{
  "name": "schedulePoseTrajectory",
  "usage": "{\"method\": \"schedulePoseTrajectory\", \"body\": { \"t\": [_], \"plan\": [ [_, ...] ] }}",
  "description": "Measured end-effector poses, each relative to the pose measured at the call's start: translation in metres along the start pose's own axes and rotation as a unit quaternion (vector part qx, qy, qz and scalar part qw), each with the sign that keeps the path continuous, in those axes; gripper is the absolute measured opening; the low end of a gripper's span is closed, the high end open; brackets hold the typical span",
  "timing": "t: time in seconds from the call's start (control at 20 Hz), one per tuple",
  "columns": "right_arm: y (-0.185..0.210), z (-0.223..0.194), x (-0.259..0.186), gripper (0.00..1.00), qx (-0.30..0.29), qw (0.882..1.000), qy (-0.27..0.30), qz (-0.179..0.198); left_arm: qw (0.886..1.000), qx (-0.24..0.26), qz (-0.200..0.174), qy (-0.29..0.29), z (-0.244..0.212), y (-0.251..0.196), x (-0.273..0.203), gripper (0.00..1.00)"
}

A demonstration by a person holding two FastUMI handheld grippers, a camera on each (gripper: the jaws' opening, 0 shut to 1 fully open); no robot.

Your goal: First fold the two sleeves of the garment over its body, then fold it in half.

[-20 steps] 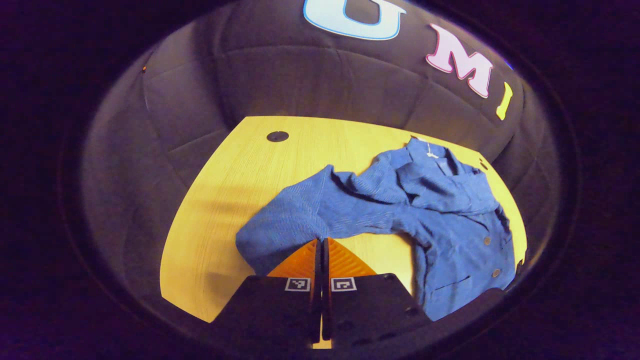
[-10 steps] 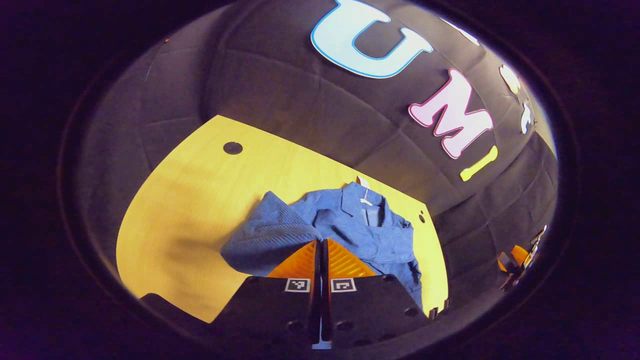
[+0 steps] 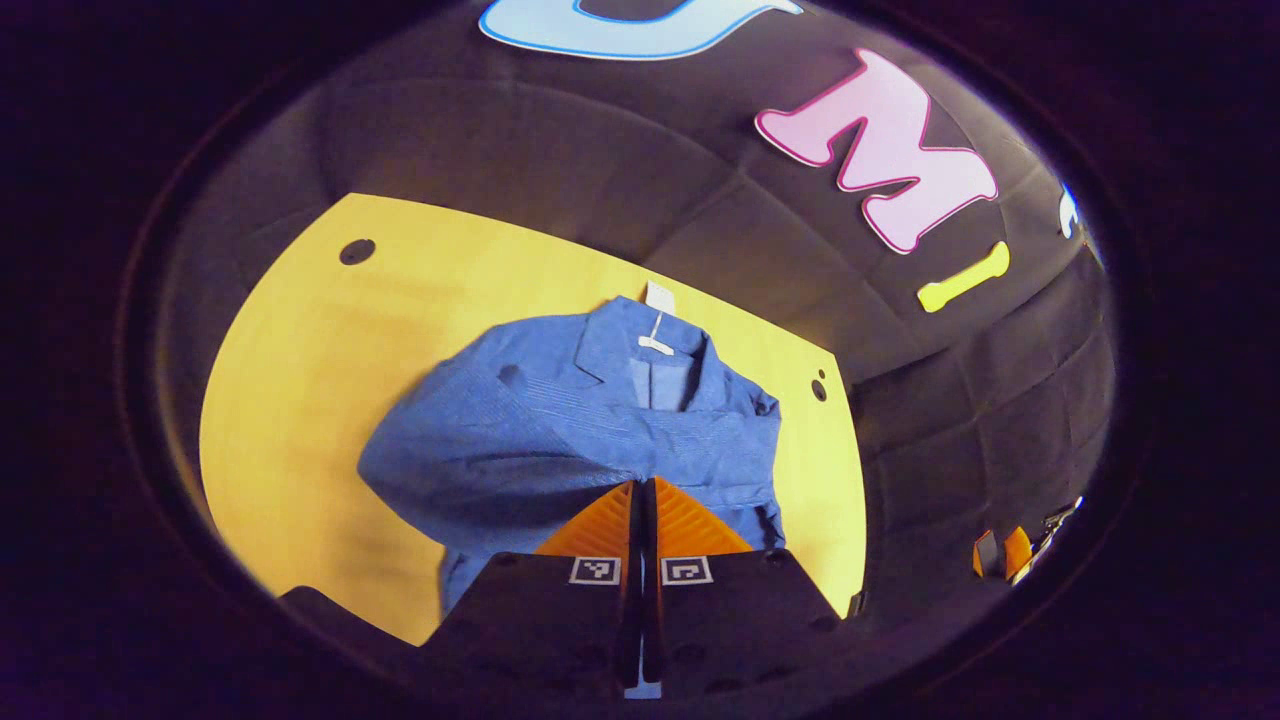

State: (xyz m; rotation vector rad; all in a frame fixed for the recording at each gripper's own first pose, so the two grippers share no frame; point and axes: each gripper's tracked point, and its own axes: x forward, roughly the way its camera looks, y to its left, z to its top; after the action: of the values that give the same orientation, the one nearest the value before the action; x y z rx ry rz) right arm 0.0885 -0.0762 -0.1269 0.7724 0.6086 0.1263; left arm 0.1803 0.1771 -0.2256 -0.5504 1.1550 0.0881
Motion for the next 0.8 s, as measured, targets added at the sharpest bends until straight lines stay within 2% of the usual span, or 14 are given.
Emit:
{"method": "schedulePoseTrajectory", "body": {
  "t": [0.1, 0.4, 0.55, 0.7, 0.8],
  "plan": [
    [-0.014, 0.008, -0.010, 0.98, 0.003, 1.000, -0.005, -0.008, 1.000, 0.017, 0.003, 0.013, 0.006, -0.026, 0.018, 0.00],
    [-0.043, 0.026, -0.038, 0.98, 0.017, 0.999, -0.018, -0.026, 0.998, 0.029, -0.034, 0.037, 0.018, -0.104, 0.067, 0.00],
    [-0.056, 0.025, -0.041, 0.98, 0.018, 0.999, -0.013, -0.034, 0.997, 0.052, -0.028, 0.057, 0.013, -0.123, 0.093, 0.00],
    [-0.059, 0.027, -0.043, 0.98, 0.020, 0.999, -0.013, -0.038, 0.996, 0.052, -0.021, 0.071, 0.009, -0.132, 0.115, 0.00],
    [-0.060, 0.027, -0.045, 0.98, 0.020, 0.999, -0.014, -0.040, 0.995, 0.052, -0.033, 0.080, 0.007, -0.140, 0.124, 0.00]
  ]
}}
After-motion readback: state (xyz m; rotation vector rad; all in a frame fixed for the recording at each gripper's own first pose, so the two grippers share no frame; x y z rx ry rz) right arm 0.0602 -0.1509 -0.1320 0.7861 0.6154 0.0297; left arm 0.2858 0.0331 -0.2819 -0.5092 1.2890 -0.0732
